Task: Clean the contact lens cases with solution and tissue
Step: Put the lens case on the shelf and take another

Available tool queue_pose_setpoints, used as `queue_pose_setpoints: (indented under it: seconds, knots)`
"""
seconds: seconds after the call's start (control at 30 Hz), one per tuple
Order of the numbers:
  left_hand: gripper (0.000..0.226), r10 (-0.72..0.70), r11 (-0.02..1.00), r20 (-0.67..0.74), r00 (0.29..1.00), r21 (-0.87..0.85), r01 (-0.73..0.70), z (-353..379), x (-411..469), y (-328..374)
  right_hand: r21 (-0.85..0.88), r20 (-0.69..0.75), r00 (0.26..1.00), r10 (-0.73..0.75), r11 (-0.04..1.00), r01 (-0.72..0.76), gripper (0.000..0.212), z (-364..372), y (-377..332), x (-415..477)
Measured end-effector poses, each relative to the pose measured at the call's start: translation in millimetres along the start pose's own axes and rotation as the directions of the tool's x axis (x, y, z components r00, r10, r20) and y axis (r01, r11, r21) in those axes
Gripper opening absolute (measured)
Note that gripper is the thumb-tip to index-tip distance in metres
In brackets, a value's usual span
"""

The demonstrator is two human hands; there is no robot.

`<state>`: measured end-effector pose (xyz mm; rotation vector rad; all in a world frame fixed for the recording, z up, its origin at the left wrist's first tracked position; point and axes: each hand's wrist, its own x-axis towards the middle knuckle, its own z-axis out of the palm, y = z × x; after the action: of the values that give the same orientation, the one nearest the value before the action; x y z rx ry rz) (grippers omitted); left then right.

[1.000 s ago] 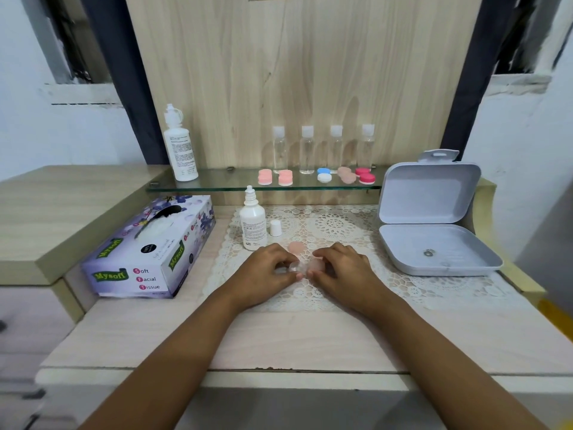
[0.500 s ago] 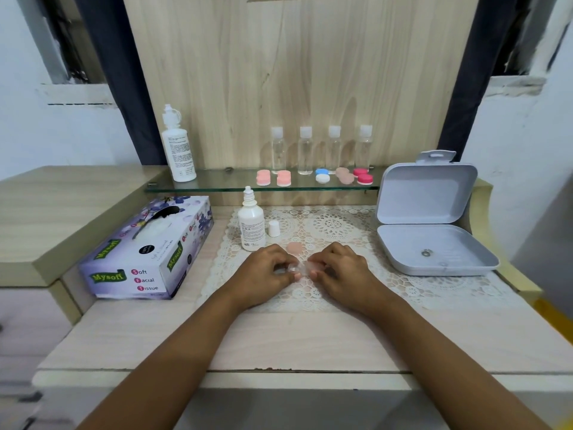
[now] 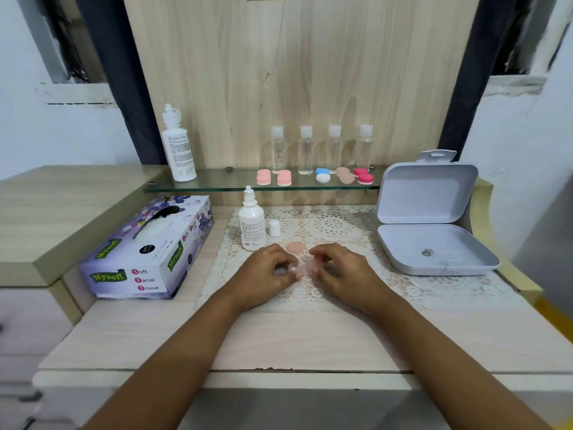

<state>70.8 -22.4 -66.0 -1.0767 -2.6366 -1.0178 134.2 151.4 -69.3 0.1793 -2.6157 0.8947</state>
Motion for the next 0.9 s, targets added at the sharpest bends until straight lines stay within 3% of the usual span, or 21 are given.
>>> queue_pose_setpoints:
  seconds: [0.27, 0.53, 0.73, 0.9]
  knots:
    - [0.025, 0.004, 1.000, 0.003, 1.000, -0.001, -0.004, 0.1, -0.2, 0.3, 0.008, -0.032, 0.998, 0.063, 0.998, -0.063, 0.043, 3.5, 1.6, 2.2]
    - [0.025, 0.003, 1.000, -0.006, 1.000, -0.004, -0.003, 0.1, -0.3, 0.4, -0.004, 0.003, 1.000, 0.021, 1.000, -0.021, 0.036, 0.7, -0.3, -0.4]
    - [0.025, 0.013, 1.000, -0.001, 1.000, 0.005, -0.013, 0.0, -0.7, 1.8, -0.027, -0.025, 0.999, 0.029, 0.999, -0.029, 0.049, 3.0, 0.8, 1.1]
    - [0.026, 0.012, 1.000, 0.002, 1.000, 0.008, -0.012, 0.0, -0.5, 0.6, -0.006, 0.002, 0.999, 0.036, 0.999, -0.036, 0.037, 0.7, -1.4, 1.0]
